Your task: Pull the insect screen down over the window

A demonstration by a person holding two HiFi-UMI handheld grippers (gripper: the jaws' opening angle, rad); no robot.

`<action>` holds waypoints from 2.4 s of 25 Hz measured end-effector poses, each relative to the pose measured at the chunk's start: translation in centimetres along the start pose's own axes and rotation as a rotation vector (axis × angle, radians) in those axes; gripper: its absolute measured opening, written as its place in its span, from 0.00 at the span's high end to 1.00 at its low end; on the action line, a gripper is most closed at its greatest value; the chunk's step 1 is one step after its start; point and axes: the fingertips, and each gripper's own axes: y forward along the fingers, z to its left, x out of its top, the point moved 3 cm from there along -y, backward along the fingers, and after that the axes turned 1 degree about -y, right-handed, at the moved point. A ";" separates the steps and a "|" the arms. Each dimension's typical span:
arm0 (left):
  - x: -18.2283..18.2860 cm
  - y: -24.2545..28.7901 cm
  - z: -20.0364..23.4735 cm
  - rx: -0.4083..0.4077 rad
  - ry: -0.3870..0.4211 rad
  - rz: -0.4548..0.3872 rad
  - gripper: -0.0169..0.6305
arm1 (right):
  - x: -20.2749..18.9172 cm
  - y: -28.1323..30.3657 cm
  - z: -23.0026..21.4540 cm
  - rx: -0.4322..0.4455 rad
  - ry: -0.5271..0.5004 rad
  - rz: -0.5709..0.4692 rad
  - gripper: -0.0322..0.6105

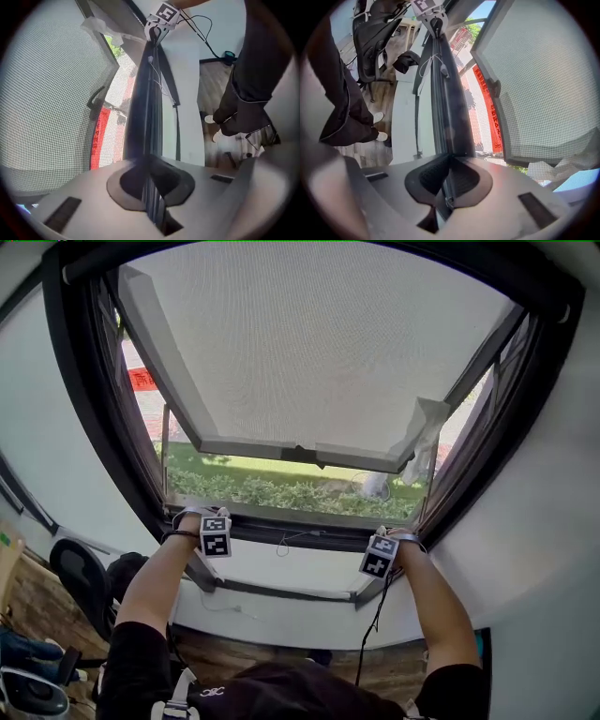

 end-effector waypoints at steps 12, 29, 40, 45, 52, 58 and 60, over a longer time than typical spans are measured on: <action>-0.5 3.5 -1.5 -0.015 0.002 0.033 0.95 | 0.1 3.5 1.9 -0.022 0.003 0.016 0.91; -0.6 4.2 -0.8 0.055 0.036 0.047 0.95 | 0.3 4.2 1.3 -0.182 -0.046 0.063 0.91; -0.7 3.3 -1.1 0.139 0.000 0.034 0.94 | 0.4 3.9 1.3 -0.266 -0.016 0.017 0.91; -0.5 2.4 -0.2 0.090 -0.015 0.041 0.94 | 0.5 2.8 0.5 -0.184 -0.010 0.044 0.91; -0.8 4.3 -1.4 0.007 -0.008 0.074 0.95 | 0.7 4.8 2.0 -0.139 -0.022 0.084 0.91; -0.6 4.5 -1.1 -0.058 0.018 0.076 0.95 | 0.6 5.4 1.6 -0.127 -0.054 0.095 0.92; -0.7 4.5 -1.0 -0.036 0.034 0.068 0.95 | 0.7 5.3 1.6 -0.134 -0.068 0.096 0.92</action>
